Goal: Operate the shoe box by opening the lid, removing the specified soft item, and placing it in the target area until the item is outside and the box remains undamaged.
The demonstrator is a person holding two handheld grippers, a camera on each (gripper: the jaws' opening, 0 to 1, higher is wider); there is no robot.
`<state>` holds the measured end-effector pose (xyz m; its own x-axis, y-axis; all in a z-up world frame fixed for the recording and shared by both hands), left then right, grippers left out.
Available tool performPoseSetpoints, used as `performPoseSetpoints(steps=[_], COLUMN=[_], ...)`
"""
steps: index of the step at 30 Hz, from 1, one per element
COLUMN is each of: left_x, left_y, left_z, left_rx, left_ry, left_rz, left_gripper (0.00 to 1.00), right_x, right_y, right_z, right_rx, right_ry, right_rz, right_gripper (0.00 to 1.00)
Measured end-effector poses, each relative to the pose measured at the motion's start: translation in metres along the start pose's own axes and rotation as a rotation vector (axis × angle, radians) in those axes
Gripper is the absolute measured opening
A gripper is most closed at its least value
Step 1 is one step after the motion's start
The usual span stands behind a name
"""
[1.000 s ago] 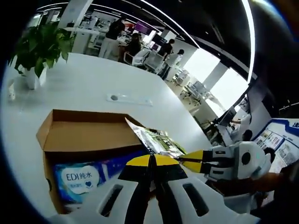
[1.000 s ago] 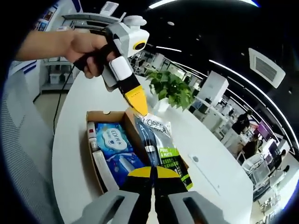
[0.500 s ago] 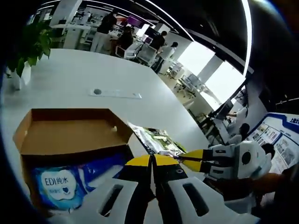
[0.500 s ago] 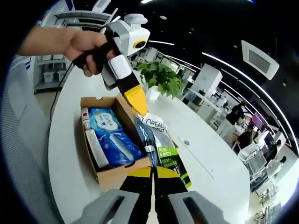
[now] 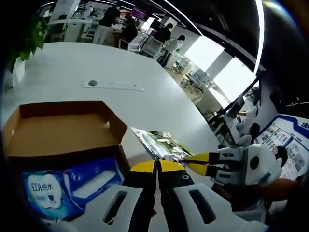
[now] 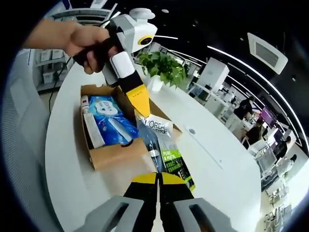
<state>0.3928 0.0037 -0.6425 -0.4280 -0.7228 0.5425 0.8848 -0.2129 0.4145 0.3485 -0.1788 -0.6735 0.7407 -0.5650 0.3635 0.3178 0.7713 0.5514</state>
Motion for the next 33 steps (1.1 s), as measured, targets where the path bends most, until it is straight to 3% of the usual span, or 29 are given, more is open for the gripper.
performPoseSetpoints(steps=[11,29,33], left_x=[-0.006,-0.018,-0.022], left_y=[0.000,-0.001,-0.003], left_z=[-0.034,-0.065,-0.063], left_rx=[-0.064,-0.137,-0.124], left_ry=[0.012,0.074,0.119], left_rz=[0.023,0.028,-0.056], left_gripper=[0.00,0.00,0.00], right_x=[0.004,0.004,0.006], right_y=[-0.028,-0.049,-0.051], right_z=[-0.023,-0.054,-0.059], right_rx=[-0.054,-0.103,-0.113], right_ry=[0.028,0.070,0.065], right_rz=[-0.007,0.011,0.002], right_gripper=[0.00,0.00,0.00])
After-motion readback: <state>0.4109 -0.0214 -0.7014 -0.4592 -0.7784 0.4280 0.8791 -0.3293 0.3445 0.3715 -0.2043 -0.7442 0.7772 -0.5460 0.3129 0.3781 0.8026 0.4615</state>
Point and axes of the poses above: the point that each gripper's makers call its tool centre point, and the gripper's own axes: z roughly backward along the fingers, x roughly to its right, y roughly out of its top, the point moved 10 cm from there along z, roughly backward along the fingers, and after that the axes turned 15 degrees about -x, right-handed, at the moved point
